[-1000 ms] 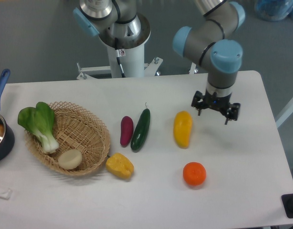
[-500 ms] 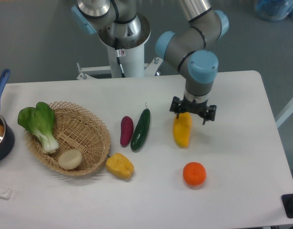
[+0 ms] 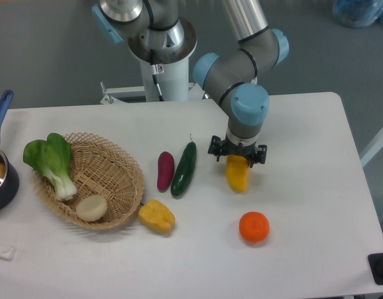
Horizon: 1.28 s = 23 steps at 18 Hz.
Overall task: Pick up the mango from the table
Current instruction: 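Close the gripper around the top of the yellow mango, then lift the held mango up off the table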
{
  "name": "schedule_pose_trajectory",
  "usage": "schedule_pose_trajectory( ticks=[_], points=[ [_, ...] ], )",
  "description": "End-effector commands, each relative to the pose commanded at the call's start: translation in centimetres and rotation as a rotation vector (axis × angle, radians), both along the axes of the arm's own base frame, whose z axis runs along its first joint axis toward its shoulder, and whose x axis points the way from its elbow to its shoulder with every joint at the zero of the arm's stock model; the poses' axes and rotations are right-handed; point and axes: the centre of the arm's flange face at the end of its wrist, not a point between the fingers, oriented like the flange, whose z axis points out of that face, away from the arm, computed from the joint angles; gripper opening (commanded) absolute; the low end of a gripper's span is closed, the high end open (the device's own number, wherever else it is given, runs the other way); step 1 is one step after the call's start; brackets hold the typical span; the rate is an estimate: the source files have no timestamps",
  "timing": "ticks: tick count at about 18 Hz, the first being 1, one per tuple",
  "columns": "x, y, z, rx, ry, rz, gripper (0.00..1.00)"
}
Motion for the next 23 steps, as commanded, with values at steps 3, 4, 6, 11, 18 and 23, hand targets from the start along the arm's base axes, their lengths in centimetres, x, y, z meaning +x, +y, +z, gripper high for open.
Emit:
schedule_pose_trajectory(
  ticks=[3, 4, 6, 11, 18, 23],
  points=[
    [-0.1, 0.5, -0.7, -0.010, 0.002, -0.010, 0.97],
    [-0.2, 0.6, -0.7, -0.010, 0.002, -0.014, 0.83],
    [-0.1, 0.6, -0.6, -0.009, 0.003, -0.016, 0.56],
    [-2.3, 0.5, 2.1, 0.010, 0.036, -0.011, 0.32],
    [-8.6, -0.3, 9.7, 0.092, 0.158, -0.053, 0.29],
    [-11.1, -1.0, 13.2, 0.161, 0.188, -0.086, 0.30]
  ],
)
